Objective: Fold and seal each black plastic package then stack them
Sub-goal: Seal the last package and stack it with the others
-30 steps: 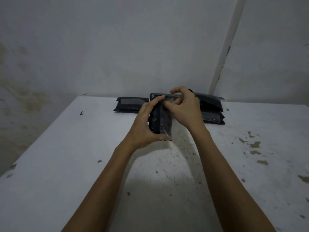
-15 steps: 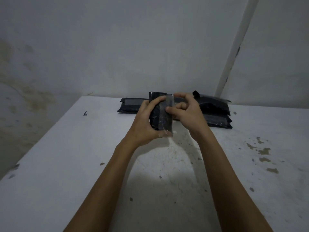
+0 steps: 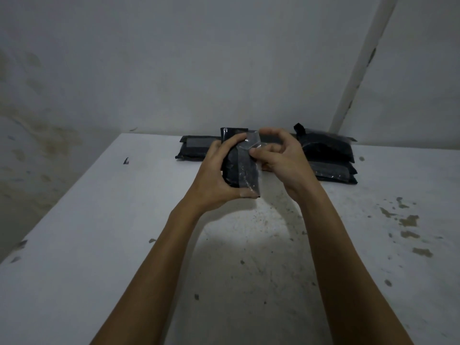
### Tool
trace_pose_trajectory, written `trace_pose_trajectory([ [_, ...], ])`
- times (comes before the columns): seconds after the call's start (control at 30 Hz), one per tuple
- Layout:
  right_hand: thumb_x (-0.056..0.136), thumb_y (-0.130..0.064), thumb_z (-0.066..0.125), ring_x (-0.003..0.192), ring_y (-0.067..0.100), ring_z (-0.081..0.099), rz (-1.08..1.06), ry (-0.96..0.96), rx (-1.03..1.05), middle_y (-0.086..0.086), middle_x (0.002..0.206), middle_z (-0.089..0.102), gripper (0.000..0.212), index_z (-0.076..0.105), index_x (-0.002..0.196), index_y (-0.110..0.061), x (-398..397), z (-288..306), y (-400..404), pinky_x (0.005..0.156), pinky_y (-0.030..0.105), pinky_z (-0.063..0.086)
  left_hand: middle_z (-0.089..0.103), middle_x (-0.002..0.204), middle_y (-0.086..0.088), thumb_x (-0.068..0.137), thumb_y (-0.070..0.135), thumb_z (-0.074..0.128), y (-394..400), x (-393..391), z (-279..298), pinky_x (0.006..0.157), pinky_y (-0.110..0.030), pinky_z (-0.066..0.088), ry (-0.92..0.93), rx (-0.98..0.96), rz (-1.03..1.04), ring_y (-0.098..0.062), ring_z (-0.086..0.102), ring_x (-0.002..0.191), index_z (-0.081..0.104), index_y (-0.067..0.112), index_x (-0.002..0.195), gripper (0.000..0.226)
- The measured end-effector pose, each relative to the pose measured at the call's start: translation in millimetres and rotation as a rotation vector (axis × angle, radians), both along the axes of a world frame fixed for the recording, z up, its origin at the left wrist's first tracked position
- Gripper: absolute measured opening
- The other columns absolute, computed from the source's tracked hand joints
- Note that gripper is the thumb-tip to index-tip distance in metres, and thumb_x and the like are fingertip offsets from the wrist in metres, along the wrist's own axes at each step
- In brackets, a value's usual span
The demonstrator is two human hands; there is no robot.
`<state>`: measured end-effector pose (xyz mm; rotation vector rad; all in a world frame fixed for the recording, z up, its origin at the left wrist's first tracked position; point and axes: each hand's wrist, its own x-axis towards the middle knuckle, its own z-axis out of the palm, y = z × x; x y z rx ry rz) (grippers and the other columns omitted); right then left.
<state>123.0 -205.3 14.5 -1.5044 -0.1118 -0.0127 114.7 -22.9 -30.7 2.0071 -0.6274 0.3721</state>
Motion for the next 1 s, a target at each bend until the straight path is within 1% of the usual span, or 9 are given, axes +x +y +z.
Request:
trace_pose_trajectory([
  [0.23,0.082,0.001,0.080,0.075,0.015,0.073,0.051,0.015,-0.034,-0.001,0.076,0.072,0.056,0.056,0.131,-0.011,-2.5,-1.0,2.0,0.072,0.029,0.062,0.044,0.142,-0.003,0.054,0.034,0.102,5.2,0.5,1.8,0.106,-0.013,0.043,-0.004,-0.007,0.022,0.001,0.049,0.129,0.039,0.026,0.155,0.119],
  [0.33,0.080,0.000,0.083,0.070,0.012,0.071,0.080,0.019,-0.096,-0.003,0.070,0.070,0.061,0.054,0.132,-0.012,-4.4,-1.2,0.3,0.067,0.026,0.058,0.043,0.142,-0.002,0.054,0.032,0.102,7.8,-0.4,4.2,0.103,-0.011,0.043,-0.006,-0.005,0.044,0.005,0.047,0.127,0.038,0.025,0.156,0.121],
  [0.43,0.076,-0.003,0.086,0.071,0.015,0.072,0.144,0.045,-0.165,-0.001,0.072,0.072,0.067,0.053,0.134,-0.014,-7.2,-0.3,-1.0,0.071,0.031,0.059,0.043,0.140,-0.002,0.055,0.029,0.103,8.7,-1.7,6.2,0.100,-0.008,0.043,-0.005,-0.013,0.061,0.004,0.048,0.126,0.038,0.026,0.156,0.120],
  [0.6,0.075,0.000,0.086,0.077,0.024,0.074,0.192,0.055,-0.213,0.005,0.076,0.074,0.069,0.054,0.134,-0.014,-9.5,0.0,-4.5,0.083,0.043,0.062,0.040,0.144,-0.002,0.051,0.030,0.104,10.9,-2.8,7.8,0.107,-0.017,0.046,0.026,0.003,0.064,-0.013,0.048,0.133,0.033,0.027,0.158,0.129],
  [0.7,0.074,0.001,0.086,0.079,0.025,0.075,0.185,0.065,-0.211,0.008,0.080,0.074,0.067,0.057,0.132,-0.016,-7.9,-0.6,-6.3,0.083,0.044,0.063,0.033,0.151,0.001,0.047,0.043,0.102,13.9,-4.4,8.7,0.112,-0.029,0.047,0.128,0.007,0.005,-0.014,0.043,0.140,0.026,0.032,0.161,0.137],
  [0.77,0.074,-0.001,0.087,0.082,0.026,0.076,0.199,0.079,-0.224,0.010,0.084,0.074,0.066,0.058,0.131,-0.018,-7.4,-0.8,-7.1,0.082,0.042,0.063,0.033,0.151,0.002,0.061,0.055,0.089,13.6,-6.0,10.6,0.109,-0.022,0.046,0.177,-0.038,-0.019,-0.007,0.042,0.139,0.027,0.031,0.160,0.120],
  [0.83,0.073,-0.003,0.087,0.086,0.028,0.077,0.210,0.099,-0.232,0.011,0.087,0.075,0.066,0.058,0.130,-0.019,-7.9,-0.5,-7.0,0.081,0.040,0.062,0.038,0.145,0.004,0.085,0.056,0.069,10.6,-7.4,13.4,0.108,-0.018,0.045,0.223,-0.128,0.001,0.002,0.044,0.133,0.033,0.029,0.159,0.086],
  [0.9,0.073,-0.004,0.087,0.088,0.030,0.077,0.215,0.114,-0.228,0.012,0.089,0.075,0.064,0.059,0.128,-0.020,-8.5,0.0,-6.2,0.080,0.038,0.062,0.042,0.141,0.007,0.099,0.040,0.058,8.7,-6.9,14.3,0.109,-0.022,0.045,0.233,-0.183,0.043,0.007,0.047,0.128,0.038,0.028,0.157,0.062],
  [1.0,0.073,-0.003,0.086,0.086,0.027,0.076,0.225,0.132,-0.234,0.012,0.089,0.074,0.060,0.060,0.125,-0.020,-8.4,0.3,-6.6,0.074,0.033,0.060,0.042,0.142,0.003,0.100,0.013,0.065,9.2,-6.7,13.2,0.104,-0.017,0.046,0.195,-0.126,0.067,0.007,0.048,0.127,0.038,0.027,0.157,0.064],
])
